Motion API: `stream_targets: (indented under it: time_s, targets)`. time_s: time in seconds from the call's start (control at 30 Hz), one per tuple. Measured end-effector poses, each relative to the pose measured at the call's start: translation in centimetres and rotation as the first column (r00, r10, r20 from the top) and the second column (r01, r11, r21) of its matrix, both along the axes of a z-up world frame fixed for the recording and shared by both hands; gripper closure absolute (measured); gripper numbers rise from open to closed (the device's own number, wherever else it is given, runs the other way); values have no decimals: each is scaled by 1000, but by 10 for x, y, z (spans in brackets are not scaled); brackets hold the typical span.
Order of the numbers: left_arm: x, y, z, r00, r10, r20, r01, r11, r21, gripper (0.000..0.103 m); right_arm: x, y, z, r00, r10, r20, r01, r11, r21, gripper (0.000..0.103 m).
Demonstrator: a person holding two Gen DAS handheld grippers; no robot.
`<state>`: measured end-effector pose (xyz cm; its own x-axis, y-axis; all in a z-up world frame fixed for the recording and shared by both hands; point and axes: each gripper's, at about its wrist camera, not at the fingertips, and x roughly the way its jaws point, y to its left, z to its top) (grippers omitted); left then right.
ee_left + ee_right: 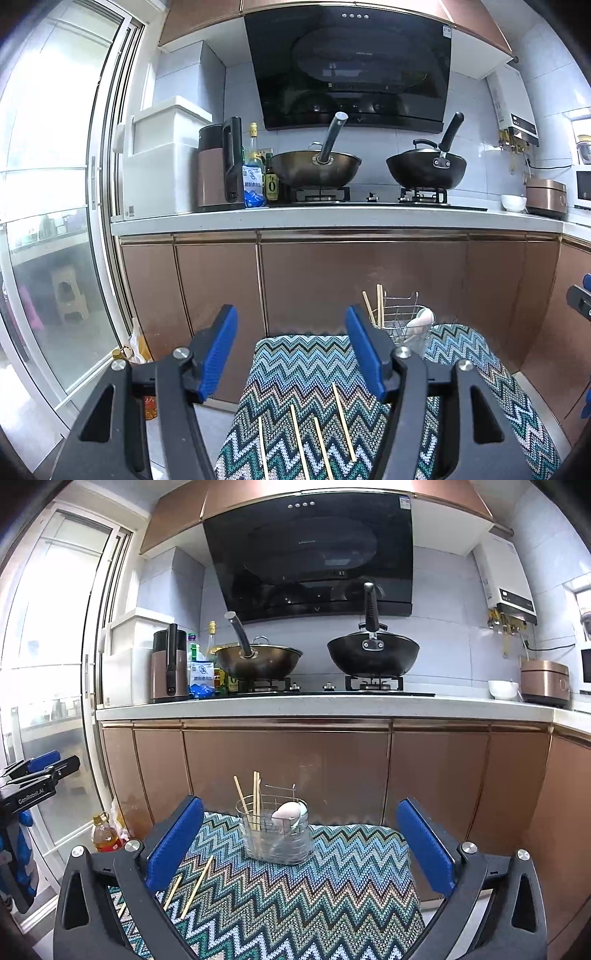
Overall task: Organize utensils
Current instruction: 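Open both tools and withdraw them from the holder, then grasp a chopstick with the left tool while the right tool grasps another chopstick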
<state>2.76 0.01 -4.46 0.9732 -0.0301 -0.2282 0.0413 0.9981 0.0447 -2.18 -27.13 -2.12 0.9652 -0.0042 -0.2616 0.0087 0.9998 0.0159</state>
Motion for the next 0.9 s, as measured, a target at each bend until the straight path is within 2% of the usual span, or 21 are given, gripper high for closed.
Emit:
stream_targets:
  time_s: [0.2,0.3,0.47,0.57,0.67,0.8,0.9]
  targets:
    - [0,12,-3,1000,15,4,-15,999,-28,44,-4,-5,-3,999,5,36,-5,1000,17,0]
    - [3,21,-2,999,39,-22,-39,999,-9,44,-5,-5,-6,999,16,48,-17,999,28,0]
    - [1,38,-2,998,65,-24,-65,998,-25,44,-9,-3,-8,992,60,107,-67,996,64,0]
    - [3,52,-3,997,69,-39,-71,995,-65,42,-4,3,-9,994,75,80,-79,996,48,0]
    - [10,64,-10,995,64,-81,-72,992,-99,41,5,7,-12,994,105,17,-106,993,55,0]
    - [29,79,-31,980,50,-195,-77,988,-137,41,17,16,-23,988,146,-48,-143,988,58,0]
    - [43,85,-50,959,56,-278,-96,987,-131,41,31,25,-34,977,176,-118,-170,984,63,2]
